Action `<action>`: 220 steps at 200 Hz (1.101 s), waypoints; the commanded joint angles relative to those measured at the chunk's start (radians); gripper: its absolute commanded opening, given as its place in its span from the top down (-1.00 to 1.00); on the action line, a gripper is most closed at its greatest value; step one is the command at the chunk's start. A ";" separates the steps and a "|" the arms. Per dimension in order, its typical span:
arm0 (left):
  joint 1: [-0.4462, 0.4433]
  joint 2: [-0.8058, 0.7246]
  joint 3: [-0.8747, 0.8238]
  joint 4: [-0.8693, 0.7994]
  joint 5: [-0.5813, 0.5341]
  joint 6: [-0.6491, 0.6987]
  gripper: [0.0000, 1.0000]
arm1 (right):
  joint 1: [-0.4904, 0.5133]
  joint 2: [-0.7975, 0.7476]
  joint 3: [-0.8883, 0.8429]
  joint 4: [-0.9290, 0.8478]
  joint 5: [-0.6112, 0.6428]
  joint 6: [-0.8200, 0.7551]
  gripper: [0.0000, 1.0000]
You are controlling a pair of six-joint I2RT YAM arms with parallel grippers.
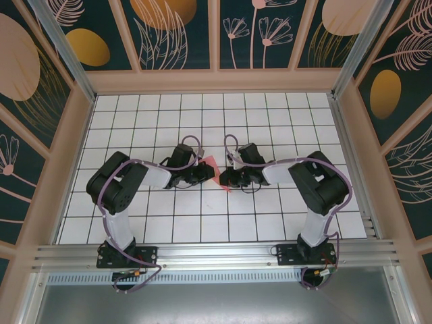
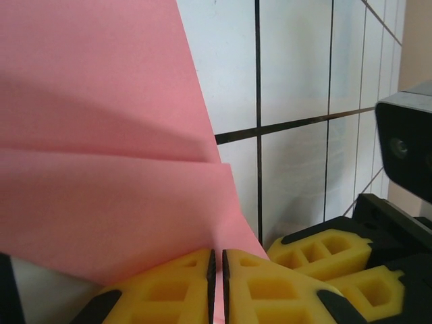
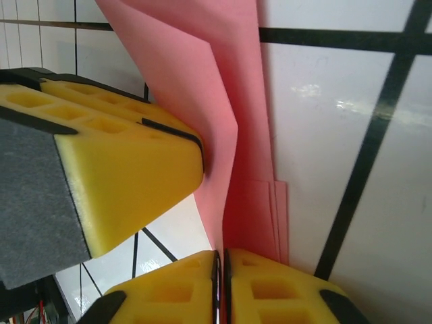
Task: Fold a paper plane with a square sheet of paper (pick it up from the middle)
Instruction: Fold the wing for the fifth time at the center of the table.
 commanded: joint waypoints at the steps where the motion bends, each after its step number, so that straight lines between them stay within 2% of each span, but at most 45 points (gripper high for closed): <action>1: -0.003 0.086 -0.007 -0.148 -0.192 0.061 0.68 | -0.009 -0.056 0.019 -0.057 -0.002 -0.021 0.67; 26: -0.003 0.099 -0.002 -0.145 -0.190 0.059 0.69 | -0.015 -0.088 -0.002 -0.070 -0.013 -0.022 0.65; 66: -0.003 0.103 -0.001 -0.135 -0.182 0.056 0.69 | -0.018 -0.097 -0.031 -0.091 -0.015 -0.027 0.74; 128: -0.003 0.093 -0.011 -0.129 -0.183 0.046 0.69 | -0.018 -0.043 -0.060 -0.090 -0.021 -0.029 0.95; 173: -0.002 0.091 -0.011 -0.125 -0.181 0.042 0.70 | -0.018 -0.011 -0.048 -0.103 -0.028 -0.030 0.93; 220: -0.002 0.092 -0.013 -0.128 -0.184 0.039 0.70 | -0.022 -0.098 -0.070 -0.137 -0.036 -0.036 0.77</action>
